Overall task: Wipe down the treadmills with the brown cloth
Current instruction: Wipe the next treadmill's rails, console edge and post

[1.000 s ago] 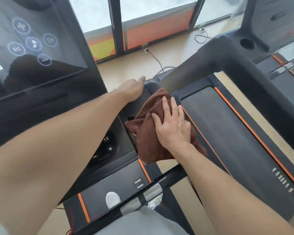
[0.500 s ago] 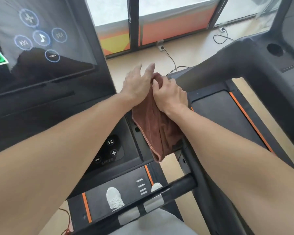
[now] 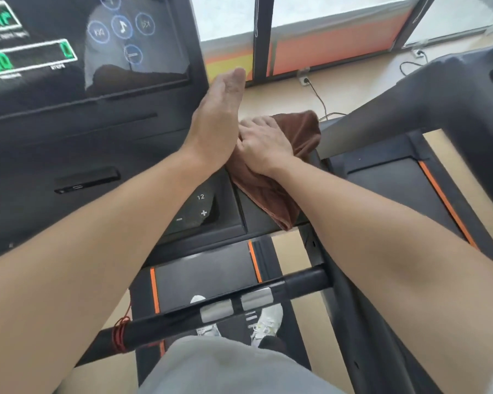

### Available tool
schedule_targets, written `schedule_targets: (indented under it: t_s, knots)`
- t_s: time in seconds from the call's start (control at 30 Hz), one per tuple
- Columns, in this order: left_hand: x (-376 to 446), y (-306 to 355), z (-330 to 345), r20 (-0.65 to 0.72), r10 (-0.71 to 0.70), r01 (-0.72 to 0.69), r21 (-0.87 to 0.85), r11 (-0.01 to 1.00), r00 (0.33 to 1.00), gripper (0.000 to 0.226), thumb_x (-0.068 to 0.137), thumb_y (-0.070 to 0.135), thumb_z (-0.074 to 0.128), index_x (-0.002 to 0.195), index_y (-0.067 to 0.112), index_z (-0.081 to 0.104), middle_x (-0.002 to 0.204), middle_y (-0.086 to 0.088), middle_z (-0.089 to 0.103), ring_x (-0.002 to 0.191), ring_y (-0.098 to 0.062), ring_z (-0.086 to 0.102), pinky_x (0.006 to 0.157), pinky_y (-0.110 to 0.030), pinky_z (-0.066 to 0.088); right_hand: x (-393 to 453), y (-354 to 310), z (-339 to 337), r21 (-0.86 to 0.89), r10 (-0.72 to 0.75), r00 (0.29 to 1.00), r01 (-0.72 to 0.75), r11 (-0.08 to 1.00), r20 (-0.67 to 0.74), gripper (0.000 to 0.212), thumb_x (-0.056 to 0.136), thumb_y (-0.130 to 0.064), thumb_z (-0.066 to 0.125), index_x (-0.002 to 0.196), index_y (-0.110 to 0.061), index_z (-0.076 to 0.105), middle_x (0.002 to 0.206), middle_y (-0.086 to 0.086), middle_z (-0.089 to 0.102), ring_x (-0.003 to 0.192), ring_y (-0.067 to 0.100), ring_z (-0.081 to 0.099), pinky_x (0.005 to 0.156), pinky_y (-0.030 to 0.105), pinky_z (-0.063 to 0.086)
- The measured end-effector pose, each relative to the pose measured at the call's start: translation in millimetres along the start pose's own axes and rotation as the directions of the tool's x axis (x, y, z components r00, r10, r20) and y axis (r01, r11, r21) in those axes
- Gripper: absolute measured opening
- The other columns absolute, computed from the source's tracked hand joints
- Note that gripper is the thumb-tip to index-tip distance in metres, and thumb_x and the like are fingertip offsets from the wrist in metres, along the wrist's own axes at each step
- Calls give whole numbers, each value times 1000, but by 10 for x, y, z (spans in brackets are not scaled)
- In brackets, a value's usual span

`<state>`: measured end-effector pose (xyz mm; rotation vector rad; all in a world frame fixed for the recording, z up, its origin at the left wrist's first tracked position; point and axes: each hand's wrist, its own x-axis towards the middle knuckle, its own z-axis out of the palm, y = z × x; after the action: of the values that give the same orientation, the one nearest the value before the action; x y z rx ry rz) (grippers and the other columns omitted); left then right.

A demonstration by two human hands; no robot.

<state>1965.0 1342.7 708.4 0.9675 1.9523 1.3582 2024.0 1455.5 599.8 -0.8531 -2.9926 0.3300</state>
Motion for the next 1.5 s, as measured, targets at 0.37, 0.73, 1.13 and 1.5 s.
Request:
schedule_targets:
  t_s: [0.37, 0.73, 1.13, 1.5]
  knots:
    - [-237, -187, -24, 36, 14, -13, -20, 1000, 999, 65, 101, 60, 29, 144, 17, 53, 145, 5, 57, 136, -11, 50, 122, -41, 32, -1431, -829, 405, 193, 164, 984, -148, 970, -70, 61, 106, -53, 15, 162, -31, 22, 169, -9, 13, 158, 13, 0, 128, 40, 0]
    - [-285, -227, -569, -83, 90, -98, -97, 990, 992, 47, 104, 50, 29, 120, 26, 66, 124, 13, 69, 116, 0, 64, 115, -39, 40, -859, -677, 221, 392, 284, 956, -235, 889, -70, 51, 109, -34, 33, 160, -27, 30, 166, -11, 26, 157, 9, 5, 126, 31, -5]
    - [-473, -400, -357, 18, 73, -71, -83, 994, 997, 40, 107, 45, 37, 115, 23, 69, 116, 13, 71, 113, -2, 64, 104, -26, 45, -919, 102, 50, -10, 194, 981, -194, 981, -26, 58, 107, -51, 21, 162, -33, 20, 170, -10, 13, 158, 14, -2, 127, 39, -8]
    - [-923, -660, 166, 106, 23, -12, -108, 994, 994, 20, 105, 22, 52, 115, 25, 69, 113, 14, 71, 106, 7, 63, 95, -15, 48, -1730, 207, 126, 111, 159, 969, -139, 984, -189, 41, 101, -29, 49, 139, -22, 62, 152, 3, 52, 148, 28, 35, 124, 43, 22]
